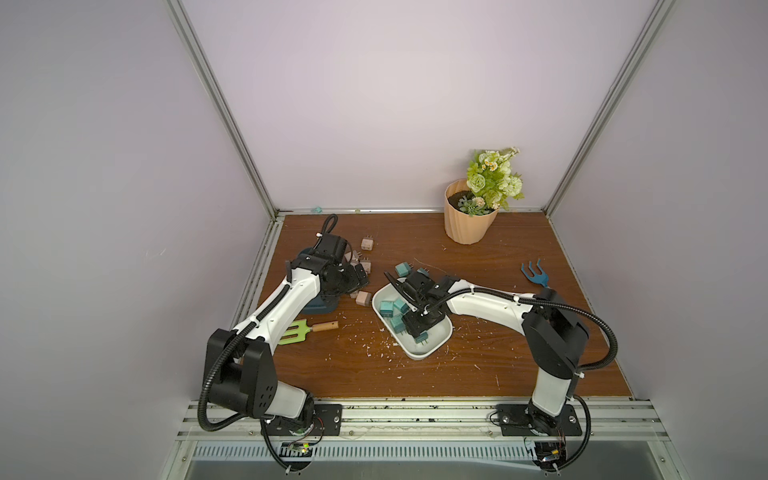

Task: Place the plugs by color into the storage box
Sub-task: Place the plug in the storage box, then move the storage box to the center of the board.

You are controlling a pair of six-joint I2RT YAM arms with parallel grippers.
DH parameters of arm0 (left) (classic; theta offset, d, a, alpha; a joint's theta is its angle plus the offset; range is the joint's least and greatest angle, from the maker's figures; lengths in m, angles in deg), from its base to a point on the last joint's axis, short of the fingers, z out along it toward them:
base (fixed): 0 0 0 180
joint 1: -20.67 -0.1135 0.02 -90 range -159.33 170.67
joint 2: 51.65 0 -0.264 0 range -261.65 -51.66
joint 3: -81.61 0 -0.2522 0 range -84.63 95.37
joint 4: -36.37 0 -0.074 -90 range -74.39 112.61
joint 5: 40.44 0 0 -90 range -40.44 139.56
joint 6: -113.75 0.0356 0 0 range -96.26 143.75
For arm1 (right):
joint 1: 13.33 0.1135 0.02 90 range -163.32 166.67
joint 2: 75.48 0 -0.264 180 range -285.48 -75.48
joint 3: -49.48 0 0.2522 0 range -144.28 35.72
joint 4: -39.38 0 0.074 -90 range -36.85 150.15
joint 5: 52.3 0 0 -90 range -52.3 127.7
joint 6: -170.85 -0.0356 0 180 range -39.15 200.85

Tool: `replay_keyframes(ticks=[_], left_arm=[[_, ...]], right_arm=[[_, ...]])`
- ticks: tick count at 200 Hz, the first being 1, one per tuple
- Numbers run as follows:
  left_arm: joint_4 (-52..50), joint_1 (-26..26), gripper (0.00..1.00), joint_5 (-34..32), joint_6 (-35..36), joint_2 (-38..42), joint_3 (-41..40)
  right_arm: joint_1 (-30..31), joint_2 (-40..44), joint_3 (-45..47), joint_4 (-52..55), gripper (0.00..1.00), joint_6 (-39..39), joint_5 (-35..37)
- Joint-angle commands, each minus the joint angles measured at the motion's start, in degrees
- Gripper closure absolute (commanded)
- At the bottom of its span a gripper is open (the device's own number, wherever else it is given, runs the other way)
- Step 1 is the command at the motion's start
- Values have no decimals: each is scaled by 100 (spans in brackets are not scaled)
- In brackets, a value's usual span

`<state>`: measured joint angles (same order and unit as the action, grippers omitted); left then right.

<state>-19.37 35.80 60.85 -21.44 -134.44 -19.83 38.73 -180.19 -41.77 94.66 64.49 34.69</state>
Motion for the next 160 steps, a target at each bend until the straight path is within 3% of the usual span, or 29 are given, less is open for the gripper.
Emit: replay_keyframes(ticks=[1, 58, 110, 160], left_arm=[[-134, -28, 0, -100, -29, -42, 103], [-120, -19, 0, -156, -6, -151, 250], [-127, -17, 0, -154, -47, -124, 235], [-118, -15, 0, -154, -44, -150, 231]], right_arm=[[-5, 565, -751, 734, 30, 57, 465], [-739, -223, -1568, 758, 29, 547, 559], [-1127, -918, -1834, 572, 37, 892, 371], [-1654, -367, -616, 69, 70, 731, 119]])
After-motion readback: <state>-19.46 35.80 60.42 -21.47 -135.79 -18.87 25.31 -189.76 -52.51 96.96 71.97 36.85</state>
